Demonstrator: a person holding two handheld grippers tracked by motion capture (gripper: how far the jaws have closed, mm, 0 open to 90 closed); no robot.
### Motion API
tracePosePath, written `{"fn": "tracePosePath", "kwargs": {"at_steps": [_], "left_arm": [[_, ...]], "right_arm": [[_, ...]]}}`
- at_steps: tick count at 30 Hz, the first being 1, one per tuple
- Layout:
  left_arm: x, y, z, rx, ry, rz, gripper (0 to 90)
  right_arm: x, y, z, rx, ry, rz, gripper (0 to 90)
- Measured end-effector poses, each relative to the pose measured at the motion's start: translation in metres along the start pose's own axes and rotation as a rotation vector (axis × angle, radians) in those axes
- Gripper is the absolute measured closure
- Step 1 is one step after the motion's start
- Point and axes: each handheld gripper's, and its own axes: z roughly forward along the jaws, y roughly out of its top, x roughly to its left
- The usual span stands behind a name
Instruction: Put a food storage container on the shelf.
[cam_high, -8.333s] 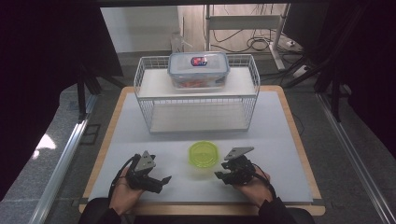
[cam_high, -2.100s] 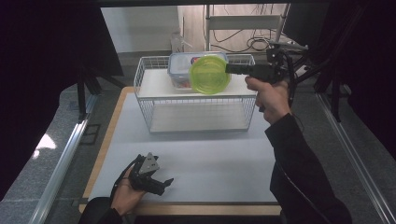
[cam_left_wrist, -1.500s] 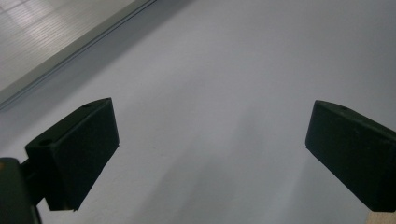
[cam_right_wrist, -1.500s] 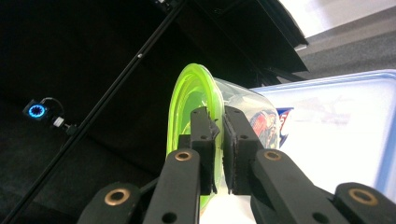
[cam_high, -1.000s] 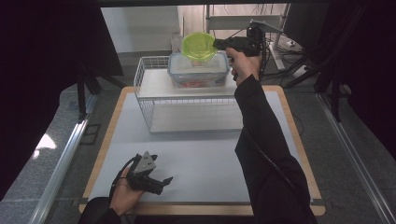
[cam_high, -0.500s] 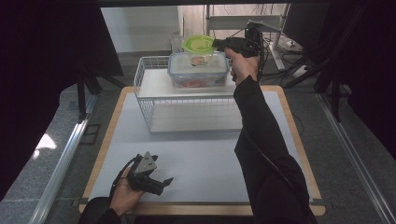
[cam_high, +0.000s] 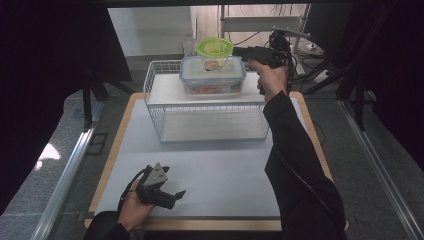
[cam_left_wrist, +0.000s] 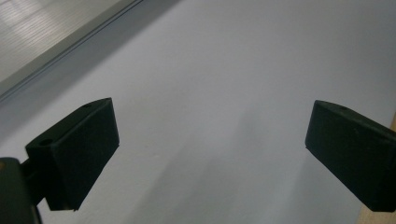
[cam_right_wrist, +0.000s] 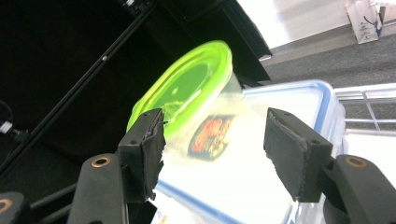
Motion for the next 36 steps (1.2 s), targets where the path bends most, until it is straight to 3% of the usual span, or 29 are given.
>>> {"fn": "tracePosePath", "kwargs": {"at_steps": [12,25,36], "left_arm": [[0.000,0.000,-0.002,-0.026,-0.015,-0.006,2.0],[0.000,0.000,-0.001,-0.013,-0.010,-0.017,1.0],[0.001,0.000,0.000,0.008,-0.007,-0.027,0.4]], "right_arm": [[0.018,-0.036,-0.019,0.049,-0.065,-0.237,24.5],[0.027,-0.090,-0.028,0.085,-0.097,-0.397,16.4],[0.025,-0.128,-0.033,0.111,-0.128,-0.500,9.3]]}}
